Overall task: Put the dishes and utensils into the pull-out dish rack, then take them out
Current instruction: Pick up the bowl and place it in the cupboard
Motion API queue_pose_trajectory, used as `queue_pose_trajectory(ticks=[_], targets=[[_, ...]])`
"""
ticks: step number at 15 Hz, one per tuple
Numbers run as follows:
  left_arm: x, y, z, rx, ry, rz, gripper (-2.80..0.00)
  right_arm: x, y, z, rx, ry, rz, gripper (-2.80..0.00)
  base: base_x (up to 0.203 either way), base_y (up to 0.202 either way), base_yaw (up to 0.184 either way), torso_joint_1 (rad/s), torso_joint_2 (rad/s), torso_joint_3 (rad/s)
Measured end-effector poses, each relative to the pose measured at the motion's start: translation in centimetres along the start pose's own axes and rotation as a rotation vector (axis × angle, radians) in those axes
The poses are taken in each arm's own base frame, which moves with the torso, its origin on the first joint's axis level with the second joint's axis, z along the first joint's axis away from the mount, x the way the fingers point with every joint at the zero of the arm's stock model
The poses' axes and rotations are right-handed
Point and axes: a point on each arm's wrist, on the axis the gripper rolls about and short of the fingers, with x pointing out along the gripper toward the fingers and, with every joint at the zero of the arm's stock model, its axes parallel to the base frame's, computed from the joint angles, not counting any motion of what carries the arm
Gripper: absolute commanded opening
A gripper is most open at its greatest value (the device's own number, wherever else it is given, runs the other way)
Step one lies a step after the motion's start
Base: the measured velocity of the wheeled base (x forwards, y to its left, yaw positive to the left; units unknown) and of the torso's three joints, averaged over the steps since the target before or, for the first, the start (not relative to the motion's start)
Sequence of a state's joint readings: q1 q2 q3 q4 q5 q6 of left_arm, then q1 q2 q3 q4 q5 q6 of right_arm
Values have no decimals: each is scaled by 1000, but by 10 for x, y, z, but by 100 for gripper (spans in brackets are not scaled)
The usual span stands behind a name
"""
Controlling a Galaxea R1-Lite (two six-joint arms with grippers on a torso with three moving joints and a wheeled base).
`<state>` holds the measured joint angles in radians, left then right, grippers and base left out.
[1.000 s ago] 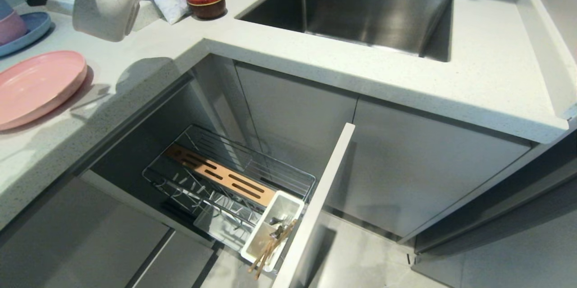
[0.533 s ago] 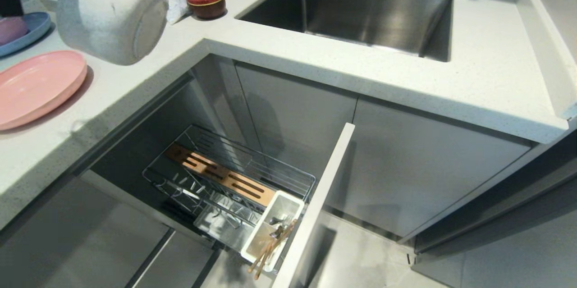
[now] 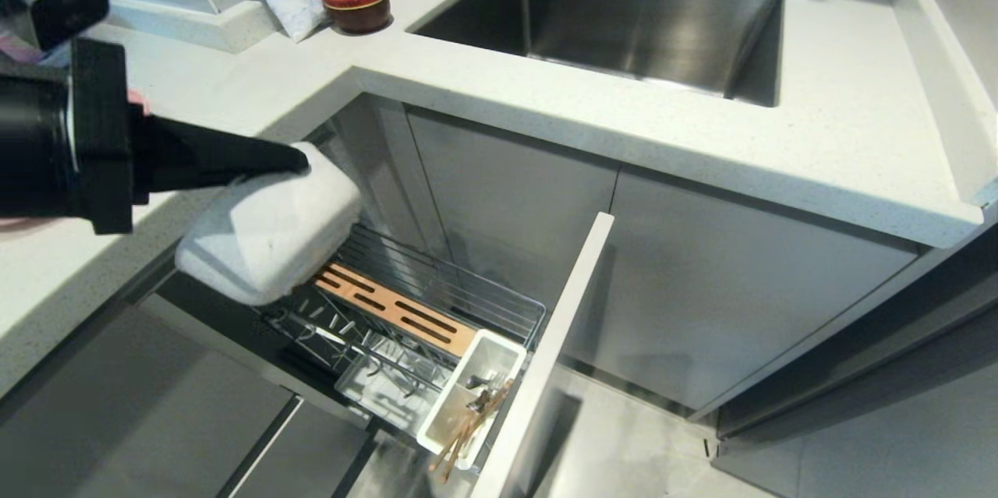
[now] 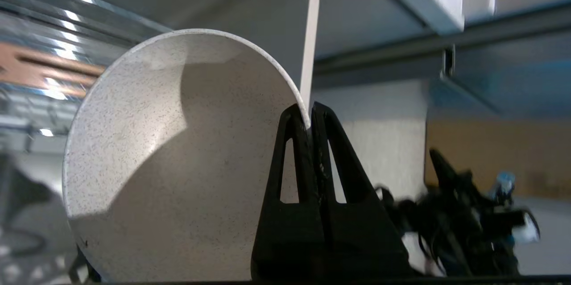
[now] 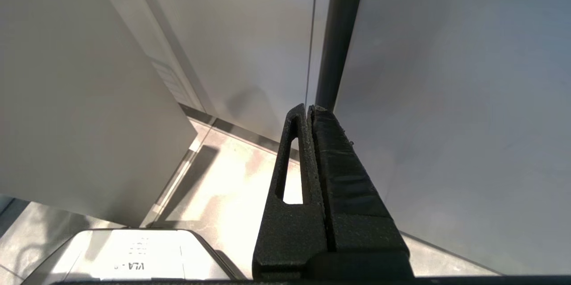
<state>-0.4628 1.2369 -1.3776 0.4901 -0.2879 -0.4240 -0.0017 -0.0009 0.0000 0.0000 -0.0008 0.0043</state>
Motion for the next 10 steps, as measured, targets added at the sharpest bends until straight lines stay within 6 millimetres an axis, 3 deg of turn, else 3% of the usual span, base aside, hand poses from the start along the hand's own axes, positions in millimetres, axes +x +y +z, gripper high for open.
queue_pose_trajectory(ticks=[4,10], targets=[[11,8,-9,-54,60,-14,-280,0,0,0,0,0,0,-280,0,0,0,0,0,0],[42,15,11,-369,-66,-55,-280,0,0,0,0,0,0,-280,0,0,0,0,0,0]])
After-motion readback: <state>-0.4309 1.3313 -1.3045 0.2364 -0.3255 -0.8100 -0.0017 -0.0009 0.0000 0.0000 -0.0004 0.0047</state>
